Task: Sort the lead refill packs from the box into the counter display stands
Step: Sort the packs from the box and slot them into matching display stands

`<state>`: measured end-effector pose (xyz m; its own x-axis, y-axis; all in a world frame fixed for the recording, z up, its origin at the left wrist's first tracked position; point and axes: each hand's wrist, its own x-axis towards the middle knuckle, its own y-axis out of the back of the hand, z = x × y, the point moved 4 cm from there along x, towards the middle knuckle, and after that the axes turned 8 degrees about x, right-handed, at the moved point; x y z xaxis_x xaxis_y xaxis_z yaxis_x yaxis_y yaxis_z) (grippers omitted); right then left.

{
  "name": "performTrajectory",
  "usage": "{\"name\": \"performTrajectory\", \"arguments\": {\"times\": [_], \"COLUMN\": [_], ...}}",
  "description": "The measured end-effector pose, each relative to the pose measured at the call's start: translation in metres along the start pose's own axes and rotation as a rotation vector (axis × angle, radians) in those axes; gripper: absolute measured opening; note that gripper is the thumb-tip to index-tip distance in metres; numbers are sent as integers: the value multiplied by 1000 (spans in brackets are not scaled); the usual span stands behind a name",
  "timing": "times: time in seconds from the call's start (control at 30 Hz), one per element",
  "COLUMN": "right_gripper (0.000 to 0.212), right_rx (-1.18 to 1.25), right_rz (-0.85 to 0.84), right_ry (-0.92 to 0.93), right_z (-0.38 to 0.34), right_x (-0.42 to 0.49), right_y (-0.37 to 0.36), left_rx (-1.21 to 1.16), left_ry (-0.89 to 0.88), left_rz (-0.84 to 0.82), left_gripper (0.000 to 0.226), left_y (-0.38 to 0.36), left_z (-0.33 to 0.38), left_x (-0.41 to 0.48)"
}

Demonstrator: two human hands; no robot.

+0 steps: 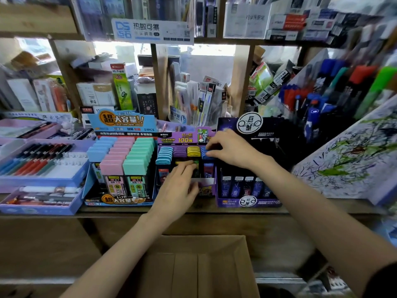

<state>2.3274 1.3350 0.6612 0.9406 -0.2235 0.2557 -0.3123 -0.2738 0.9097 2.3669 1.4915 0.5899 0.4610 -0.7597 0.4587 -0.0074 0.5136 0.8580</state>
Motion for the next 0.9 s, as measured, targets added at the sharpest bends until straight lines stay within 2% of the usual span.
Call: {"name": "performTrajectory", "arguments": {"times": [0.13,0.23,0.3,0.37,0.43,0.5,0.7,0.77,0.9], "right_gripper": [33,28,27,29,32,34,43,47,52], "right_rx": [12,294,452,566,710,799,774,755,867], "right_rz": [39,315,507,574,552,514,442,425,444], "right_ry": [25,16,-120,-307,-419,-450,-443,-483,-586], "right_z": [-4,10,38,69,90,98,95,99,104], "right_x": [-10,-39,-65,-90,-106,-111,-97,-95,-94], "right_y": [9,40,60,67,63,54,34,27,15], "left_rx": [-69,-137,-261,-384,-476,-529,-570,-618,-673], "left_ry": [26,76,96,126,178,208,295,333,390], "left_rz": [-20,57,80,81,102,113,101,94,87], "left_gripper": [47,41,36,36,38,43,51,52,51], "left_y": [-2,0,0,-2,-4,-7,-21,-24,-24], "left_z": [12,19,27,36,47,61,86,88,87], "left_x": [1,1,2,5,12,21,34,37,48]}}
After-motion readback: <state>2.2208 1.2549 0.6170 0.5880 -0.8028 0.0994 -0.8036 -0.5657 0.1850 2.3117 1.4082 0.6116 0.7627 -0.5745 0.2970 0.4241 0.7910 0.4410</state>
